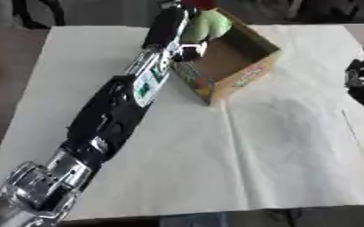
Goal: Pick up objects on the table and place them in the box.
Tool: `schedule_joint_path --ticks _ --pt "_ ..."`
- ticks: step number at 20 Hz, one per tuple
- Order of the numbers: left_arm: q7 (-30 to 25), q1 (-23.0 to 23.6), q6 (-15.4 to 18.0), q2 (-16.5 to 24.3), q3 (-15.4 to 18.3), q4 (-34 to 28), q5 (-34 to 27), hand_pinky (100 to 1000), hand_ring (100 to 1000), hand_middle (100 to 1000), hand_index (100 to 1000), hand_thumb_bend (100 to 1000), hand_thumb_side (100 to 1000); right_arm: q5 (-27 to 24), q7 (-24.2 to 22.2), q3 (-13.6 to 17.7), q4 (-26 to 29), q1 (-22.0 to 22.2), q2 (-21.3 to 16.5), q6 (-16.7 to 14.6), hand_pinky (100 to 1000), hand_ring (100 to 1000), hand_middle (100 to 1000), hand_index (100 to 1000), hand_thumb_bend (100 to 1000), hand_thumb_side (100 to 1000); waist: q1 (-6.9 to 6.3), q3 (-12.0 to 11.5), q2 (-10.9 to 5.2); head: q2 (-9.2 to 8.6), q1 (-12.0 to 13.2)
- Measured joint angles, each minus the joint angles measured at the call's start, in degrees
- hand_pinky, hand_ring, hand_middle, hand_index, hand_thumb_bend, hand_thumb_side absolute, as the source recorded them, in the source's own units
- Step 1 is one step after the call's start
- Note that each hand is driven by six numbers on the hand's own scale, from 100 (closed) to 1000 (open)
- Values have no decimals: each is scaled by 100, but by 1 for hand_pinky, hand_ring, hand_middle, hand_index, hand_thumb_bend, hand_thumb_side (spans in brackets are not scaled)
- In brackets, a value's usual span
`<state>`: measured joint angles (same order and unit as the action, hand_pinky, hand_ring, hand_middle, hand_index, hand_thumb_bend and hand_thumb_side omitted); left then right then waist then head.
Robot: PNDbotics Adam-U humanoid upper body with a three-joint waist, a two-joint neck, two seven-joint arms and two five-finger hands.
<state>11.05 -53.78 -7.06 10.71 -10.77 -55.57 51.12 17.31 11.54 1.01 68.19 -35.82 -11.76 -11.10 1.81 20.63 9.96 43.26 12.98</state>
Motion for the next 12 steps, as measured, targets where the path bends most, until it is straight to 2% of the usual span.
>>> schedule_joint_path --ticks 1,3,5,7,12 --pt "7 -39 -8 -19 44 122 91 611 532 516 567 181 100 -17 -7 -1 0 0 17 -5 625 496 499 747 100 100 1 74 16 -4 30" --pt "20 -83 -2 -22 138 339 273 635 571 550 604 211 100 -36 -24 -28 0 -9 70 -18 625 496 498 747 100 100 4 129 41 -8 73" --pt "21 -98 44 -22 202 470 468 667 615 589 645 283 100 -72 -33 -42 0 -45 107 -15 625 496 498 746 100 100 10 158 71 -9 99" --pt "-47 -128 110 -22 219 523 649 714 692 665 709 377 100 -84 -37 -50 0 -50 109 -12 625 495 498 746 100 100 7 168 71 -9 102" --pt "-456 -164 283 -21 205 667 1165 773 774 768 784 451 127 -120 -37 -63 0 -49 124 -11 624 495 497 745 100 100 -5 168 71 -9 102"
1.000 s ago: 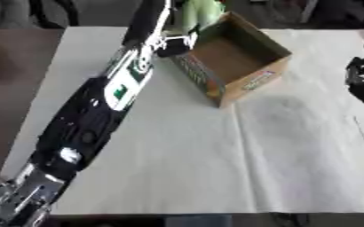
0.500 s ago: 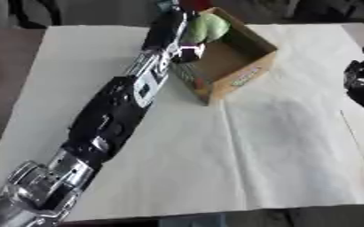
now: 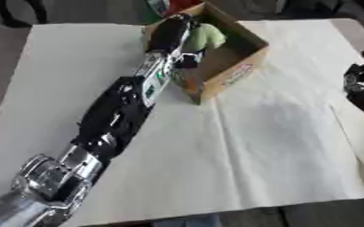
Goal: Pick up objects on the table and place them in the box.
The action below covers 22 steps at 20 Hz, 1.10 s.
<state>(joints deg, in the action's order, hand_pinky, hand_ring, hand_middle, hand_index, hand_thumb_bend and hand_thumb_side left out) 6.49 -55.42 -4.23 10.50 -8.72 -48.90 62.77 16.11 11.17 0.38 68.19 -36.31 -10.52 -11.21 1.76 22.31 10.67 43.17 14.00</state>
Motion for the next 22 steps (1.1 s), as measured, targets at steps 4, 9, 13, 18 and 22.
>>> schedule_joint_path --ticks 4,9,13,18,22 --pt "-389 -7 166 -2 -15 47 313 826 843 853 834 521 131 -8 0 -2 0 4 12 0 624 494 497 744 100 100 -7 -16 -4 1 0" --pt "-905 -17 263 -14 -16 -253 388 827 845 849 815 575 240 -8 0 -3 2 15 16 0 624 494 496 743 100 100 -20 -46 -11 1 -1" --pt "-1020 -51 162 -13 -12 -715 264 819 824 806 775 612 394 -8 0 -3 4 52 17 0 623 493 495 741 100 100 -24 -92 -17 1 -3" --pt "-753 -52 12 6 -30 -1202 -153 804 801 778 745 603 367 -8 1 -3 13 58 18 -1 623 493 494 740 100 100 -36 -176 -42 0 -10" --pt "-539 -26 12 85 -32 -1654 -534 794 789 763 722 512 315 -8 10 3 55 92 16 -8 622 493 494 738 100 100 -60 -347 -43 -35 -68"
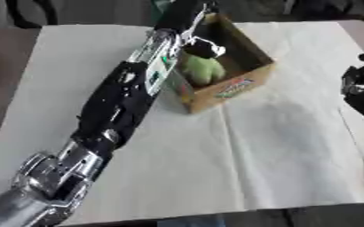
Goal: Pick up objects on the table and place them in the box.
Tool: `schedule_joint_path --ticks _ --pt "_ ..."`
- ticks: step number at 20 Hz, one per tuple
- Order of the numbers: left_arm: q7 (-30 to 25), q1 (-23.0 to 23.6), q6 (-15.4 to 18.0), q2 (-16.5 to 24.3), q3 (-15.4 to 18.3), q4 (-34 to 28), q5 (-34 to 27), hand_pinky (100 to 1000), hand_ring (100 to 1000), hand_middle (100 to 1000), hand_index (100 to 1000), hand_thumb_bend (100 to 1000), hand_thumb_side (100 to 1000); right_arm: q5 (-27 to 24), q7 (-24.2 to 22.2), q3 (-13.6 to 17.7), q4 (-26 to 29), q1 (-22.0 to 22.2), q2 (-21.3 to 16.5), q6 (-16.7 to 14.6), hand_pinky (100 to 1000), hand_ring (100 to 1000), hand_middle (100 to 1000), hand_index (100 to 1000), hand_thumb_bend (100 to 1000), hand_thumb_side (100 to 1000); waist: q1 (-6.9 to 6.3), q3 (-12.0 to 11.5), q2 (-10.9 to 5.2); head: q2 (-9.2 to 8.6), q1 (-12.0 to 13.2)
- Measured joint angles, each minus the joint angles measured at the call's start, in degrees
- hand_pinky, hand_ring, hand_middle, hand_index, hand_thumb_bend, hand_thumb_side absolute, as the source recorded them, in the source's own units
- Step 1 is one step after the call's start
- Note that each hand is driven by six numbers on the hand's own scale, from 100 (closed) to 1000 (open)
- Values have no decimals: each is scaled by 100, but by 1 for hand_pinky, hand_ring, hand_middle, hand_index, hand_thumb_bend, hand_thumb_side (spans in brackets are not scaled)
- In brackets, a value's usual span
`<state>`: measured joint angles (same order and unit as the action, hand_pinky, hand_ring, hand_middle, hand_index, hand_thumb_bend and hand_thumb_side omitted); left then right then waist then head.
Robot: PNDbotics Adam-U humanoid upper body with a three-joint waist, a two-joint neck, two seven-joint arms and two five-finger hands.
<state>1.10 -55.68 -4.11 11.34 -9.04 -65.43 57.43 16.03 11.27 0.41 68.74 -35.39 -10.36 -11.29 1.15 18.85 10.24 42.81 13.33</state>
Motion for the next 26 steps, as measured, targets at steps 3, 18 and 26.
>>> schedule_joint_path --ticks 3,18,26 --pt "200 249 49 87 36 -416 -280 789 783 757 701 332 324 -5 11 29 25 18 -2 -7 622 493 494 739 100 100 -1 -164 0 -13 -81" --pt "940 2270 -313 702 994 -2457 -1673 784 766 740 677 168 454 -47 201 173 204 71 -108 17 621 490 492 735 100 100 -44 -868 70 -161 -496" --pt "750 3487 -820 908 1433 -3644 -2449 771 750 724 670 142 420 -48 234 172 230 117 -110 25 621 490 492 734 100 100 -27 -895 26 -156 -534"
